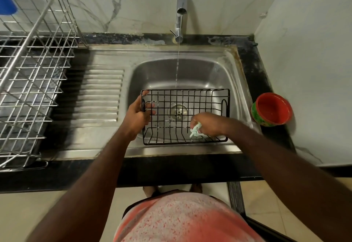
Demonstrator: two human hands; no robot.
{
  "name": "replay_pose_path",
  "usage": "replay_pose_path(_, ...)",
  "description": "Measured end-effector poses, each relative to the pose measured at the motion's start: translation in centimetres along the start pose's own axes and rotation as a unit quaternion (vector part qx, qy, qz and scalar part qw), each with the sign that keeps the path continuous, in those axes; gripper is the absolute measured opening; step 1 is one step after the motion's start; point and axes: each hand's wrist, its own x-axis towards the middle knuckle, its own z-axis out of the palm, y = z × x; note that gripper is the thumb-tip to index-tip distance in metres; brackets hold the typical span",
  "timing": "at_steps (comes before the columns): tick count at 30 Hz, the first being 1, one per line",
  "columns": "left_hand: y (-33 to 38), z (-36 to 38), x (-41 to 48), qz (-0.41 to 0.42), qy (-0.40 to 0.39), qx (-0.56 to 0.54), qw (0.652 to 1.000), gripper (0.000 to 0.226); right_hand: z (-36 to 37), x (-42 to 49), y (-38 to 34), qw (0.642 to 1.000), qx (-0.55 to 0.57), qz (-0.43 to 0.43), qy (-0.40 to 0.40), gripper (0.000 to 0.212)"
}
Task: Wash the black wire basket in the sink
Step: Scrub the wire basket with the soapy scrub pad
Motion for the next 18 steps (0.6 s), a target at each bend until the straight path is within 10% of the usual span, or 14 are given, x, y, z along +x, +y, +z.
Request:
replay_pose_path(6, -0.1, 0.2, 0.0, -0.004, 0.007, -0.005, 1.0, 0.066, -0.5, -0.7, 0.1, 0.995, -0.042, 0.015, -0.092, 0.029)
replay_pose_path(11, 0.0, 0.0, 0.2, -0.001, -0.006, -0.001, 1.0, 0.066, -1.1, -0.5, 0.8, 0.983, -0.144, 0.018, 0.117, 0.028)
replay_pose_path(18, -0.2, -0.3, 0.5, -0.015, -0.014, 0.007, 1.0, 0.068, 1.3, -0.8, 1.2, 0.965, -0.256, 0.048, 0.045, 0.014)
